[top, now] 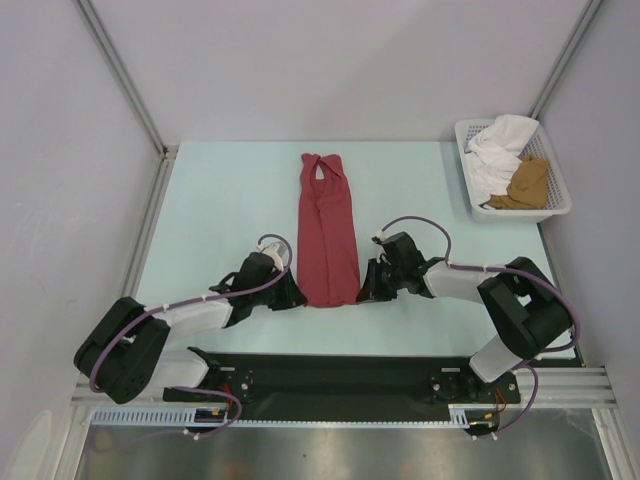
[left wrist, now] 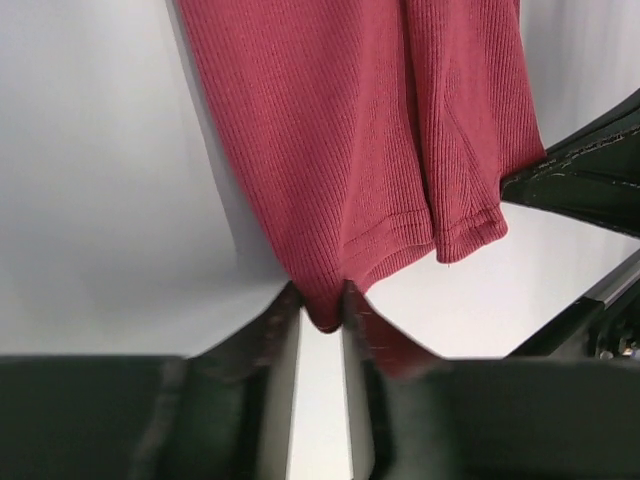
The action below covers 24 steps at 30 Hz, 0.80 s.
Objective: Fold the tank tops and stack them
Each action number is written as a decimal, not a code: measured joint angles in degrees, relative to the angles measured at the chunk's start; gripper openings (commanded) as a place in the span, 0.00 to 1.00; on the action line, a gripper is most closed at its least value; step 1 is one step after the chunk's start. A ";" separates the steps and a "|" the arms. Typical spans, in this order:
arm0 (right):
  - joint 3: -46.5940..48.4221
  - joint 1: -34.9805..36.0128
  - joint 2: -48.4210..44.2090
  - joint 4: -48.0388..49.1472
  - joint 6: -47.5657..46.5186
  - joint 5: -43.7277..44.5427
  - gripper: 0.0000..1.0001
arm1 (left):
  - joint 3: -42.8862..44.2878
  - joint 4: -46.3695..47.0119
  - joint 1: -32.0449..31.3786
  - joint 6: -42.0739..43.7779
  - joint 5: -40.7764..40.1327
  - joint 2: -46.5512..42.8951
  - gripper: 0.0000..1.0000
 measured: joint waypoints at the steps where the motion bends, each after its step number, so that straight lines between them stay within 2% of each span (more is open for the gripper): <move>1: -0.04 0.02 0.00 0.02 0.00 0.00 0.00 | -0.02 -0.04 -0.11 -0.15 -0.11 0.00 0.17; 2: -0.09 0.00 -0.04 0.02 0.00 0.00 0.00 | -0.07 -0.11 -0.17 -0.35 -0.20 0.00 0.08; 4: -0.17 0.02 -0.15 0.00 -0.02 0.00 0.00 | -0.26 -0.22 -0.24 -0.50 -0.37 0.00 0.00; 14: -0.46 1.25 -3.13 -3.10 -0.57 0.48 0.00 | -0.90 -4.24 -1.16 -0.37 -2.34 -3.61 0.01; 24: -0.61 3.76 -9.16 -7.74 -0.96 0.68 0.00 | -4.85 -5.84 -5.90 -3.56 -4.09 -9.90 0.03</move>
